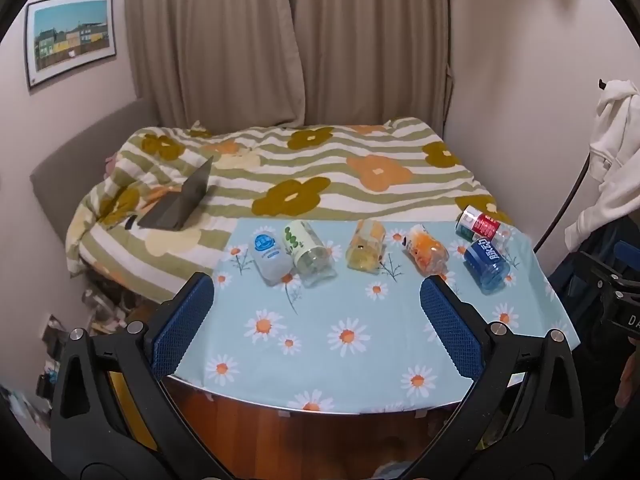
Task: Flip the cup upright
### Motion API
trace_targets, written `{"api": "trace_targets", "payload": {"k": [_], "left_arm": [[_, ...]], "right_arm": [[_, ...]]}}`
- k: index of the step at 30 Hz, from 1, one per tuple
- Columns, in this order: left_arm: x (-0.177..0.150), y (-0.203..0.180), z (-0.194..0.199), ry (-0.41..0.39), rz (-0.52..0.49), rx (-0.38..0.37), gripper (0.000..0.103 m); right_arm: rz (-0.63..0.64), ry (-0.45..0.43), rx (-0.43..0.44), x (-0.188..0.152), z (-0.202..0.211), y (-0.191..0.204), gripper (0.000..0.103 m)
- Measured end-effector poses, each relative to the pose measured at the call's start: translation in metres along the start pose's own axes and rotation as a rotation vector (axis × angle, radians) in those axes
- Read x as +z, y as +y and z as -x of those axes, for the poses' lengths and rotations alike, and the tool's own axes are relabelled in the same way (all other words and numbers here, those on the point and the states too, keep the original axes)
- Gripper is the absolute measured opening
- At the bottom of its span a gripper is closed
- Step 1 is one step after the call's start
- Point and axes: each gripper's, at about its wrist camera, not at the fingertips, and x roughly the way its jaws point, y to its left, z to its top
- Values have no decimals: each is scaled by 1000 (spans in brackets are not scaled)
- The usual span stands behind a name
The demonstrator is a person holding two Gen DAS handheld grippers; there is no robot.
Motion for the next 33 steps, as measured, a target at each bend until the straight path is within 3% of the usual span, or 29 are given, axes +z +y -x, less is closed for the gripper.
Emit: {"api": "trace_targets", "payload": {"k": [33], "left_arm": [[-3,-1,-1,2,-1,-1,103]], "right_arm": [[-5,-2,5,0,-4,0,103]]}}
